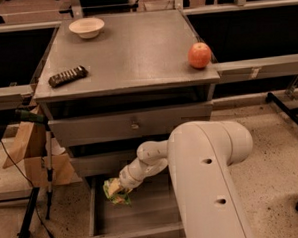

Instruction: Place green rice chip bag into bottom drawer

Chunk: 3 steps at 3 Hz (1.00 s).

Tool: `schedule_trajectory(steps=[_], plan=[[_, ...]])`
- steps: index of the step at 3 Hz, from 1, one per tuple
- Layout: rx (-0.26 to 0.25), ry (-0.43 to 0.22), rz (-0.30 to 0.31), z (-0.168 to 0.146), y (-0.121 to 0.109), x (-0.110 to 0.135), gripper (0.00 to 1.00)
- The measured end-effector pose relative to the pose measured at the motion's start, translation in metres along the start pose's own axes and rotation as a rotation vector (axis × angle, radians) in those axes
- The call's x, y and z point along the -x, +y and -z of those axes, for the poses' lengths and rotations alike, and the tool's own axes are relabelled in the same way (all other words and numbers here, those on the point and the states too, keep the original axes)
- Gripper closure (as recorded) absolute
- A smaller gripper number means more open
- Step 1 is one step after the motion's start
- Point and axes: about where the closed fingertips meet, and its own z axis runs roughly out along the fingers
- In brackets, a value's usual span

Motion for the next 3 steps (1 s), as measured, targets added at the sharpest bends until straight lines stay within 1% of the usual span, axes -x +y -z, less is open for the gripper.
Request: schedule_trajectory(steps=[1, 2, 3], plan=[[-0.033, 0.023, -0.018, -0.01, -0.009, -0.007, 1.0], [-0.025, 0.002, -0.05, -0.014, -0.017, -0.02, 0.81], [-0.003, -0.038, -0.087, -0.013, -0.022, -0.027, 0.59]])
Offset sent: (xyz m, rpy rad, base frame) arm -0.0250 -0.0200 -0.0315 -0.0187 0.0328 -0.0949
